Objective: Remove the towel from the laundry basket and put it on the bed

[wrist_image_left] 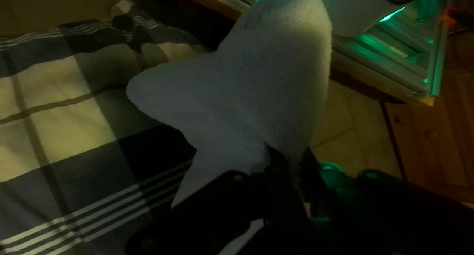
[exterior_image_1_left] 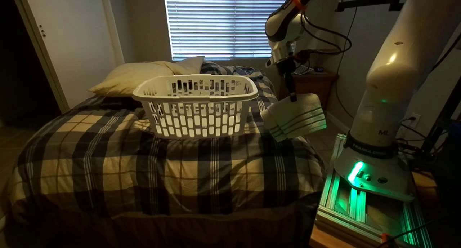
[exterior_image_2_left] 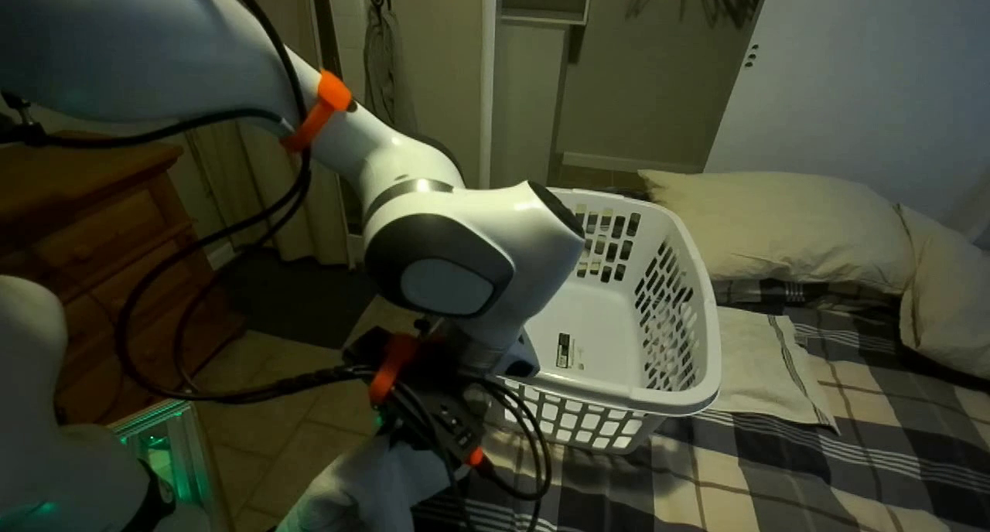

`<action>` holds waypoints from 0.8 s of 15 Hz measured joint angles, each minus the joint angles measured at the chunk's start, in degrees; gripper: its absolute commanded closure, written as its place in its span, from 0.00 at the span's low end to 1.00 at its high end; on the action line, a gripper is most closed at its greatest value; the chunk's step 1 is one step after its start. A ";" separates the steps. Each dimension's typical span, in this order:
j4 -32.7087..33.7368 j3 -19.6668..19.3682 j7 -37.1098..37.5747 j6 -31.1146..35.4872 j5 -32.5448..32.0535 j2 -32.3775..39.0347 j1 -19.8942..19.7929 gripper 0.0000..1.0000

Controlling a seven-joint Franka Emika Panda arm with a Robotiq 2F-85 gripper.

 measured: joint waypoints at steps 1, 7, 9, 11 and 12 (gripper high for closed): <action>0.01 0.12 -0.54 3.06 -0.09 1.02 -0.06 0.95; 0.09 1.41 -1.51 16.25 -0.09 6.95 -0.26 0.95; 0.16 1.91 -1.62 18.55 -0.09 8.39 -0.53 0.95; 0.20 2.25 -1.79 21.45 -0.62 9.35 -0.82 0.95; 0.20 2.45 -1.86 23.26 -1.27 9.75 -0.98 0.95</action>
